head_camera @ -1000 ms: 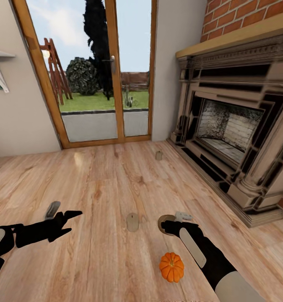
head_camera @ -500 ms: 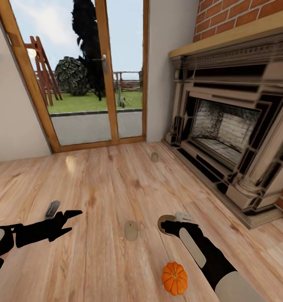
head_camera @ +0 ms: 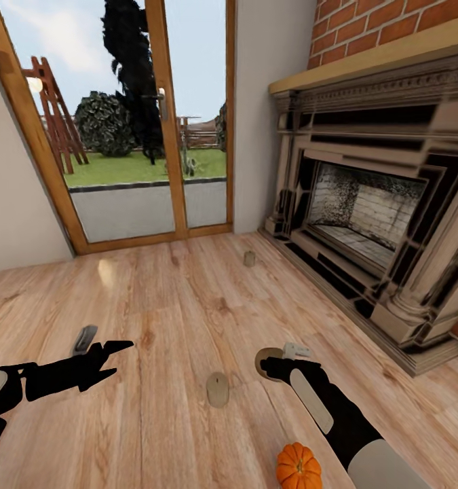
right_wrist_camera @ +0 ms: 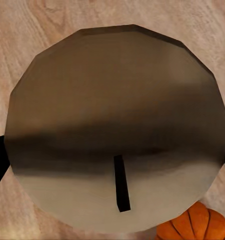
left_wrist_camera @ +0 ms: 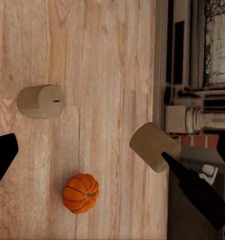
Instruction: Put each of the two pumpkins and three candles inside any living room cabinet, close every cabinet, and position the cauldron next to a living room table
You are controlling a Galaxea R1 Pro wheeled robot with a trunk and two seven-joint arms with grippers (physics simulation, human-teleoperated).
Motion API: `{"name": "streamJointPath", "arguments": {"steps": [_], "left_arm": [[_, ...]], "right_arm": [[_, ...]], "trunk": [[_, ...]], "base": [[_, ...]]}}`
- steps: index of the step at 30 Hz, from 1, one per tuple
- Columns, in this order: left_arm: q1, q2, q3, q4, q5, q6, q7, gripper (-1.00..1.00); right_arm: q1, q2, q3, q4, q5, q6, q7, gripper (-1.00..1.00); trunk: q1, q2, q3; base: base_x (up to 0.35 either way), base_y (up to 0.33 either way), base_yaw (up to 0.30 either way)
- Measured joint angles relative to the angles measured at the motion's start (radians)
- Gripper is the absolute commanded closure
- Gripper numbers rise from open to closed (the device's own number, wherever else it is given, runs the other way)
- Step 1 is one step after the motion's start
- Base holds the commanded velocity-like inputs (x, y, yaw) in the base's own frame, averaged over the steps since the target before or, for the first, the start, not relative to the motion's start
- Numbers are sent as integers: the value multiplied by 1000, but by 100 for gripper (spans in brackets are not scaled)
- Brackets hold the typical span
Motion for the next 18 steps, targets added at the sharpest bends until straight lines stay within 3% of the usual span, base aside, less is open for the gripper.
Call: {"name": "streamJointPath", "arguments": {"steps": [8,14,18], "left_arm": [[0,0,0,0,0,0,0,-100],[0,0,0,0,0,0,1,-100],[1,0,0,-1,0,0,1,-100]], "right_arm": [[0,0,1,-1,0,0,0,100],[0,0,-1,1,0,0,0,100],[0,0,0,1,0,0,0,100]], "trunk": [[0,0,1],[0,0,4],[0,0,4]], "base": [[3,19,-29],[72,228,-209],[104,255,-63]]}}
